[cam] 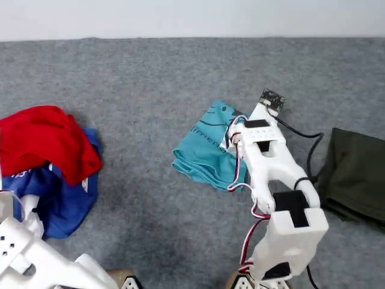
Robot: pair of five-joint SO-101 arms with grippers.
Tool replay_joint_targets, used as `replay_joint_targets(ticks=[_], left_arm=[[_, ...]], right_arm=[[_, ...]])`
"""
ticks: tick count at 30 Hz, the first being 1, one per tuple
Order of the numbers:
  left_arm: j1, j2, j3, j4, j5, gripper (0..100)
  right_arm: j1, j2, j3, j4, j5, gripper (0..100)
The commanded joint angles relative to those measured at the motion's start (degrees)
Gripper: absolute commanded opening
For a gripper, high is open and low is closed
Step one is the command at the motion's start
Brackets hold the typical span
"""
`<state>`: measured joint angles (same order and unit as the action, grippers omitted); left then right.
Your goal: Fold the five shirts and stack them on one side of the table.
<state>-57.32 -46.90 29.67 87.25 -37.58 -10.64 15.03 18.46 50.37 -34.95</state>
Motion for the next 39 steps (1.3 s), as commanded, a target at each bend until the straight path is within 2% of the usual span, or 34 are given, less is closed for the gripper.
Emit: replay_joint_targets(ticks=[1,4,13,20,29,35,39], left_arm=[[0.00,-1.05,-0.75,-1.49,-0.62,2],[0.00,-1.05,-0.75,-1.49,-0.62,2],[0.00,-0.88,-0.48,-2.02,-0.62,2],[0.09,-0.62,-0.40,-2.73,-0.62,2],[3.52,-0.62,-0.40,-2.64,-0.53,2],[5.36,-0.62,-0.40,-2.64,-0.44,2],[5.36,-0.62,-0.40,-2.64,-0.44,2]], right_arm=[[0.04,-4.26,-2.73,3.74,4.75,0.9],[2.86,-9.98,-2.73,6.81,8.97,0.9],[15.87,-26.95,-2.73,12.44,28.66,0.8],[25.27,-33.63,-2.73,14.55,38.33,0.8],[32.31,-42.24,-2.81,13.85,44.75,0.8],[33.80,-46.73,-2.81,13.05,45.63,0.8],[37.41,-46.73,-2.81,12.97,45.71,0.8]])
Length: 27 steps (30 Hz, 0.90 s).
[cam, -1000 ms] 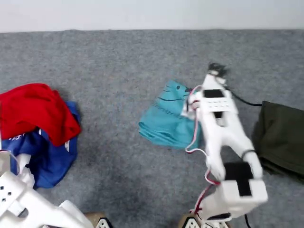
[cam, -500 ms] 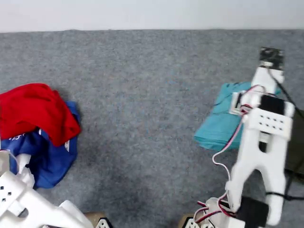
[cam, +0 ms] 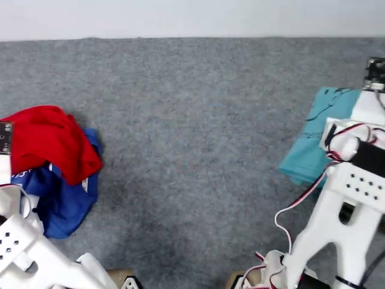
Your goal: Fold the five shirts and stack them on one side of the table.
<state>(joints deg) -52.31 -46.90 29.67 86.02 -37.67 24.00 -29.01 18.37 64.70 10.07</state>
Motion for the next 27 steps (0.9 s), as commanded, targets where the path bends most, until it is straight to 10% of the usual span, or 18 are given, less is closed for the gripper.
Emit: replay_joint_targets(ticks=[1,18,27], left_arm=[[0.35,-0.62,-0.40,-1.41,-0.35,2],[0.35,-1.05,-0.31,-1.05,-0.35,2],[0.26,-1.05,-0.31,-0.97,-0.35,2]], right_arm=[[3.91,-2.68,-2.73,-1.36,1.41,0.8],[14.64,0.22,18.64,-28.88,12.31,1.3],[24.57,9.45,8.97,-26.68,12.04,29.6]])
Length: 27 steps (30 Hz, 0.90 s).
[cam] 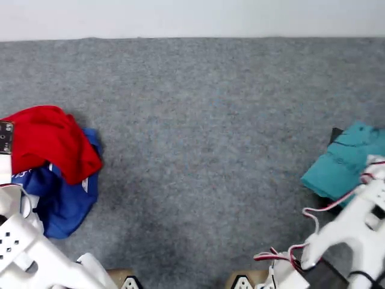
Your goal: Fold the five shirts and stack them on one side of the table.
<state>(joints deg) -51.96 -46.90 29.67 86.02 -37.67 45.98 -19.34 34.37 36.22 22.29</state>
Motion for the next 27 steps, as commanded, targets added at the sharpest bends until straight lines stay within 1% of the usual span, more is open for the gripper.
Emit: replay_joint_targets(ticks=[1,5,12,14,18,19,21,24,25,27], left_arm=[[-0.09,-1.05,-0.31,-0.97,-0.35,2],[0.18,-1.05,-0.31,-0.97,-0.35,2],[-0.09,-1.14,-0.40,-0.97,-0.35,2],[-0.09,-1.14,-0.57,-0.35,-0.35,2],[-0.09,-1.14,-0.84,0.00,-0.35,2],[-0.18,-1.14,-0.84,-0.09,-0.26,2],[-0.18,-1.14,-0.84,0.44,-0.26,2],[-0.09,-1.05,-0.66,0.97,-0.35,2],[0.00,-0.97,-0.57,0.97,-0.44,4],[0.18,-0.79,-0.57,0.97,-0.44,10]], right_arm=[[2.86,-0.48,-8.70,3.30,-1.05,29.6],[2.68,-2.24,-12.84,10.68,-2.02,29.6],[-2.51,-6.55,-10.02,22.73,-2.02,29.1],[-3.65,-7.60,-8.62,25.36,-2.02,23.6],[-5.05,-11.38,-8.44,31.43,-2.02,0.9],[-5.41,-12.70,-8.18,33.10,-2.02,0.6],[-5.76,-15.25,-8.00,37.67,-2.02,5.8],[-5.76,-18.24,-8.00,42.95,-2.02,6.0],[-5.76,-19.03,-8.00,44.35,-2.02,6.0],[-5.67,-20.44,-8.00,47.16,-2.02,6.0]])
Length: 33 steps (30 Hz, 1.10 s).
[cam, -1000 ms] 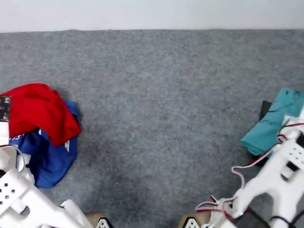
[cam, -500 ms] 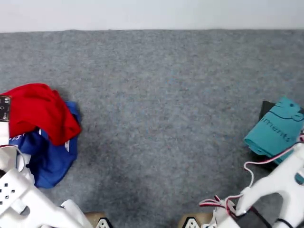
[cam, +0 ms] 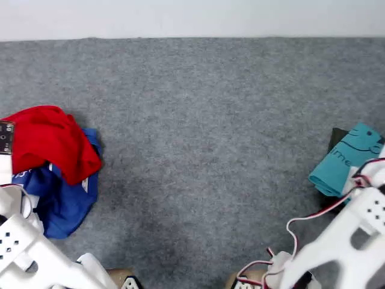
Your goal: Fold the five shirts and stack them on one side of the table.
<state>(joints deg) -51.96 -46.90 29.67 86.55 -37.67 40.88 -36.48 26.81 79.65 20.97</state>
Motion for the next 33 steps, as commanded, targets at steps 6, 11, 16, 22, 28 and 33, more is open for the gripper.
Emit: replay_joint_targets(ticks=[6,11,16,22,28,33], left_arm=[[0.53,0.18,-0.48,-3.25,-0.62,24],[5.63,6.68,-3.03,-3.34,-2.81,24],[11.60,14.59,-9.89,-2.11,-2.90,24],[19.16,26.29,-12.09,-2.46,-2.99,24],[23.12,35.96,-12.44,-9.41,-2.64,24],[23.12,41.49,-12.35,-13.89,-0.97,23]], right_arm=[[-0.57,-6.81,-0.44,11.30,-0.70,6.0],[-0.57,-8.84,-0.44,15.16,-0.53,6.0],[-0.57,-10.42,-0.44,15.52,-0.35,6.0],[-0.57,-10.86,-0.44,15.78,-0.35,6.0],[-0.57,-11.21,-0.44,19.30,-0.26,6.0],[-0.57,-11.21,-0.44,19.30,-0.26,6.0]])
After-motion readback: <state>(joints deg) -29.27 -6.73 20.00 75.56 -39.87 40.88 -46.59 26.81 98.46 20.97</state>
